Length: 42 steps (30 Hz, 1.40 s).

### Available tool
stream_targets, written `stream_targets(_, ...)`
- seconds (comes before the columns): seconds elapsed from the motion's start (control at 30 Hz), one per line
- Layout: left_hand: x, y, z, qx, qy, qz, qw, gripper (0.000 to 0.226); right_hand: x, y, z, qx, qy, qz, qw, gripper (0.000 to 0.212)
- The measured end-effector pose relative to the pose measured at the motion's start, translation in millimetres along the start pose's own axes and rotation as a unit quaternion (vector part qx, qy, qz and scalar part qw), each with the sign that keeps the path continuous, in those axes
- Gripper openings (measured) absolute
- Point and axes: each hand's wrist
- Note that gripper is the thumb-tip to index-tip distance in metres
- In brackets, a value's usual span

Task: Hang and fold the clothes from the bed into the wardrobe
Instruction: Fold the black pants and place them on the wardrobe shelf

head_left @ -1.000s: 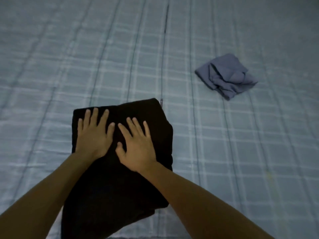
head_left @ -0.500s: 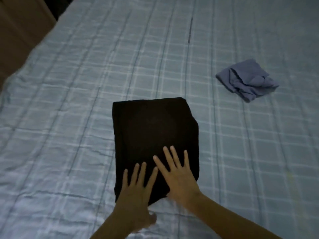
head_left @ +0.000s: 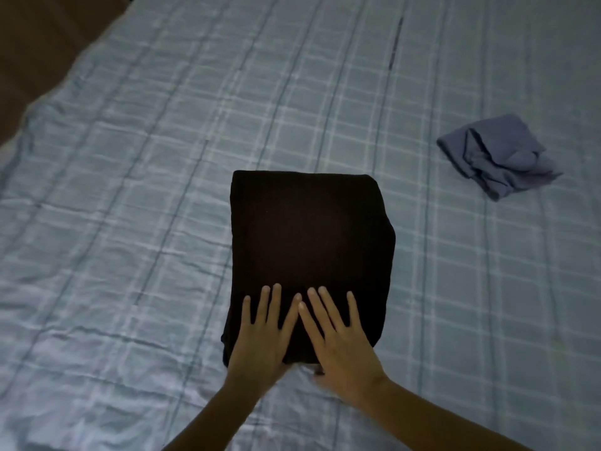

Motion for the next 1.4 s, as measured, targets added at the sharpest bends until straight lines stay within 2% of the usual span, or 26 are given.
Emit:
stream_targets(0.1, -3.2, -0.4, 2.7, -0.005, 0.004, -0.009, 1.0, 0.126, -2.3, 2.8, 3.2, -0.002, -0.006, 0.015, 1.0, 0.121)
stream_targets(0.3, 3.7, 4.0, -10.3, -0.019, 0.004, -0.002, 1.0, 0.114, -3.7, 10.7, 5.1, -0.024, 0.061, 0.03, 0.997, 0.116)
stream_targets(0.47, 0.5, -4.3, -15.5, -0.081, 0.059, 0.043, 0.994, 0.126, -0.1, 18.9, -8.3, -0.069, 0.123, 0.051, 0.989, 0.111)
stream_targets(0.6, 11.6, 6.6, -5.9, -0.098, 0.071, 0.021, 0.992, 0.115, 4.6, 25.7, -5.4, -0.098, 0.134, 0.06, 0.984, 0.109)
stream_targets(0.7, 10.9, 11.2, 0.7, -0.082, 0.04, 0.01, 0.996, 0.104, 3.7, 25.3, -6.3, -0.103, 0.122, 0.055, 0.986, 0.114)
stream_targets(0.8, 9.2, 10.9, -0.3, -0.091, 0.033, 0.021, 0.995, 0.098, 1.5, 14.4, 1.8, -0.096, 0.048, 0.052, 0.993, 0.114)
stream_targets(0.93, 6.0, 8.9, -11.0, -0.109, 0.02, 0.03, 0.993, 0.094, -2.9, 10.4, 2.2, -0.067, 0.021, 0.119, 0.99, 0.106)
stream_targets(1.03, 3.6, 2.0, -27.2, -0.131, 0.003, 0.025, 0.991, 0.091, -6.0, 7.6, -18.5, -0.053, 0.048, 0.096, 0.993, 0.109)
stream_targets(1.13, 7.7, -9.7, -62.3, -0.183, -0.003, 0.02, 0.983, 0.085, -1.4, -0.9, -57.3, -0.114, 0.079, 0.08, 0.987, 0.081)
stream_targets(1.2, 13.8, -22.4, -96.2, -0.221, 0.0, 0.017, 0.975, 0.079, 11.2, -7.3, -92.2, -0.15, 0.081, 0.082, 0.982, 0.073)
stream_targets(1.4, 44.3, -91.8, -190.6, -0.301, 0.035, -0.004, 0.953, 0.077, 76.4, -30.8, -194.0, -0.204, 0.046, 0.052, 0.976, 0.084)
Point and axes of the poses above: each hand's wrist, its own y-axis towards the middle knuckle, its own z-axis out of the palm, x = y × z, and after that the axes turned 7 degrees about y, right-handed
